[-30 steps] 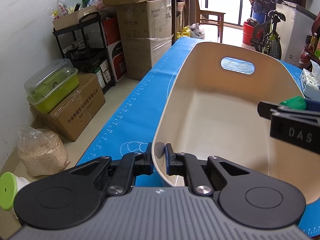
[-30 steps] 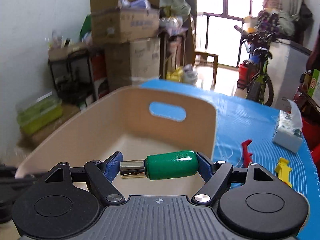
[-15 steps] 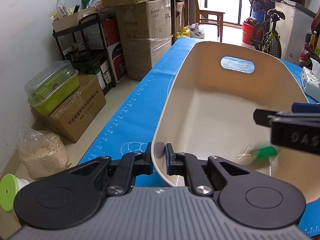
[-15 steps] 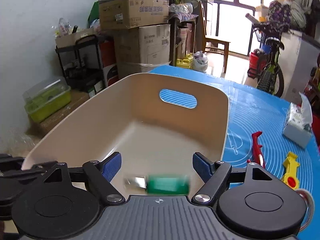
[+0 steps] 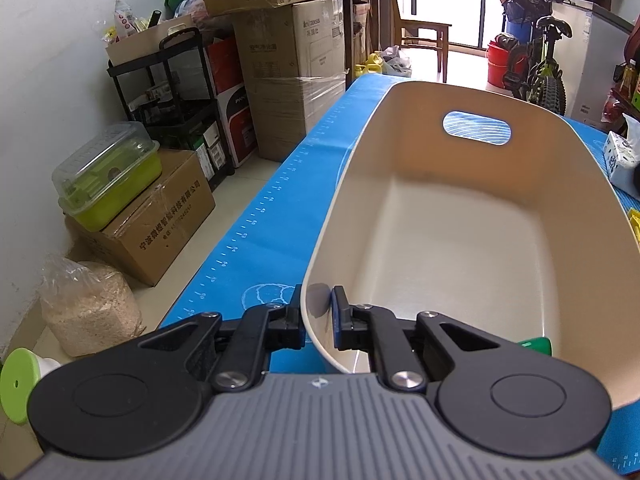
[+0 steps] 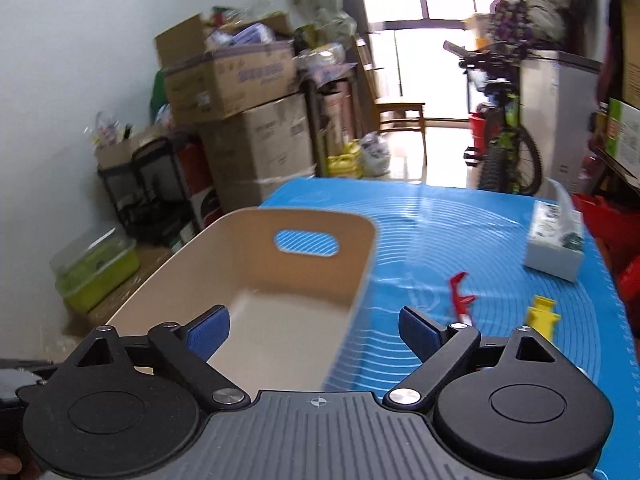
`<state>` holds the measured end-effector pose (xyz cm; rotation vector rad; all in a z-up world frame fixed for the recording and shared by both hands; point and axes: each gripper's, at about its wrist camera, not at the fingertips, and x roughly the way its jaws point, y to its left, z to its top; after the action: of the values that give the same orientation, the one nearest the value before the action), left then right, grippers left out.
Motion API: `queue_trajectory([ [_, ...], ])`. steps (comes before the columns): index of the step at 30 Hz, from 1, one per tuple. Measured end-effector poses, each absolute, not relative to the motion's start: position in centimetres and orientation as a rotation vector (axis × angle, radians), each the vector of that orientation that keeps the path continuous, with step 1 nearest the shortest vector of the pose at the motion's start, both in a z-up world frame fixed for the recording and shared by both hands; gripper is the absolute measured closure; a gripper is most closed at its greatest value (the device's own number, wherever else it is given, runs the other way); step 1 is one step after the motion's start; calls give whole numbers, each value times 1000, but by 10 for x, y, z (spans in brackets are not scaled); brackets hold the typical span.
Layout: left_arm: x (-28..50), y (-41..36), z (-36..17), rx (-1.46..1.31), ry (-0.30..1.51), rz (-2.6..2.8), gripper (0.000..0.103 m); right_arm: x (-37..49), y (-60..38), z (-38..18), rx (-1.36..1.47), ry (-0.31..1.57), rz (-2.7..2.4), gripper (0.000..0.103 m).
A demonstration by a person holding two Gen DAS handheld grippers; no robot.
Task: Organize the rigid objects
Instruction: 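Carry the green bottle into the basket with the right tool and release, then grasp the red floral box with the right tool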
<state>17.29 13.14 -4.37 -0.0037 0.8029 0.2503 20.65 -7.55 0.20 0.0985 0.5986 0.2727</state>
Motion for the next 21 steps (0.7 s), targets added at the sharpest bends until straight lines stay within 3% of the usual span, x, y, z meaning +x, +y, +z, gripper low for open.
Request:
queue_trajectory([
  [13,173,130,-43,16,800,264,87,204,-173,-45,249,711,67,8],
  [21,172,126,-44,20,800,271,86,212,-175,-79,287,829,73,15],
])
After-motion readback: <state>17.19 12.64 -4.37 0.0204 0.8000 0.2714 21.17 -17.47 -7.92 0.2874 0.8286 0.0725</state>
